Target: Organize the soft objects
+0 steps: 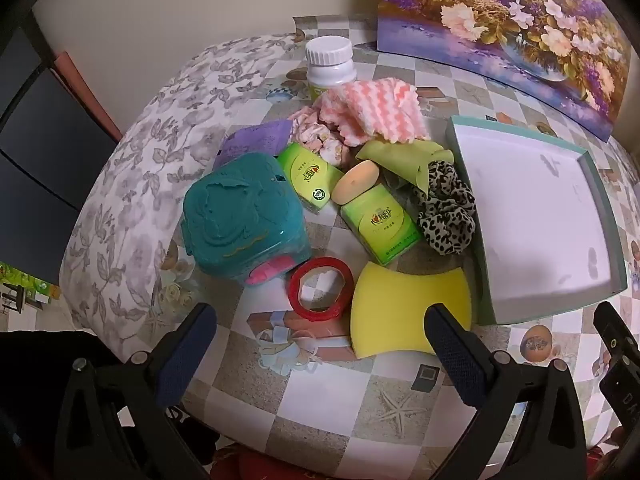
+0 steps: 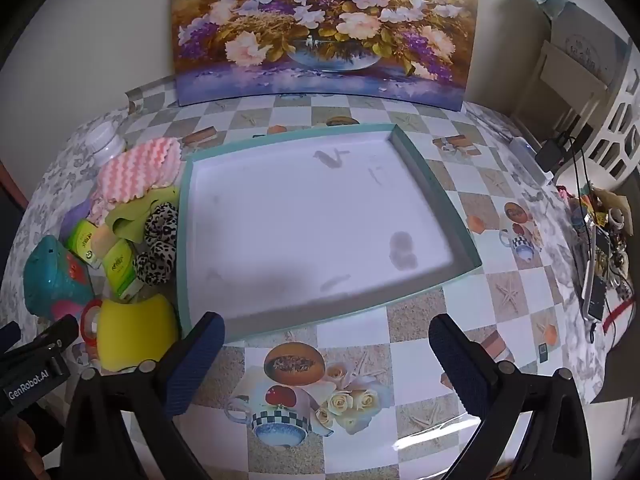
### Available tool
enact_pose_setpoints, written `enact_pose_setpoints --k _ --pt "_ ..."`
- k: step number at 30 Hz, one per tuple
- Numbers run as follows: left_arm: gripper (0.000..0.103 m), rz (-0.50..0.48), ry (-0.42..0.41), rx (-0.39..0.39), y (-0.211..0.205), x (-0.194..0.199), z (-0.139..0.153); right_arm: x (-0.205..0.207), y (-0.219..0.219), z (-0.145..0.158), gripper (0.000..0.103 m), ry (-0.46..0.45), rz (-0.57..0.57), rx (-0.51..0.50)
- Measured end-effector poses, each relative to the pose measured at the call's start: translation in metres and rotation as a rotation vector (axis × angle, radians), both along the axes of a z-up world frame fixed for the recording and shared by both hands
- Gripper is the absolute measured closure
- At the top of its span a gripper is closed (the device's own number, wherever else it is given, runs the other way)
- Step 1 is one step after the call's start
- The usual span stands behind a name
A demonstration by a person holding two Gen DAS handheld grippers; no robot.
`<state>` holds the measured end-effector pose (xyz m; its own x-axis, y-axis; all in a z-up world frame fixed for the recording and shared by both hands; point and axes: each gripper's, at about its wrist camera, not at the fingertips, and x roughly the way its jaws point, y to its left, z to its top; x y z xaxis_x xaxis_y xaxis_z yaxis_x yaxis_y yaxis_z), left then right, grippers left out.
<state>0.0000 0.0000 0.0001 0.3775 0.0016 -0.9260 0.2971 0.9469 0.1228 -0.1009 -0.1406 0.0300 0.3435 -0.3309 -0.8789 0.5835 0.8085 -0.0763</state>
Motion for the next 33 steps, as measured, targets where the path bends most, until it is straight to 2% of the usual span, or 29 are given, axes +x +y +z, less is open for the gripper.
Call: enact_pose_setpoints --k 33 --pt "0.0 -0.015 -0.009 0.014 -0.0026 -0.0016 0.0009 0.0017 -0.0008 -0.0029 0.0 0.011 -0.006 0.0"
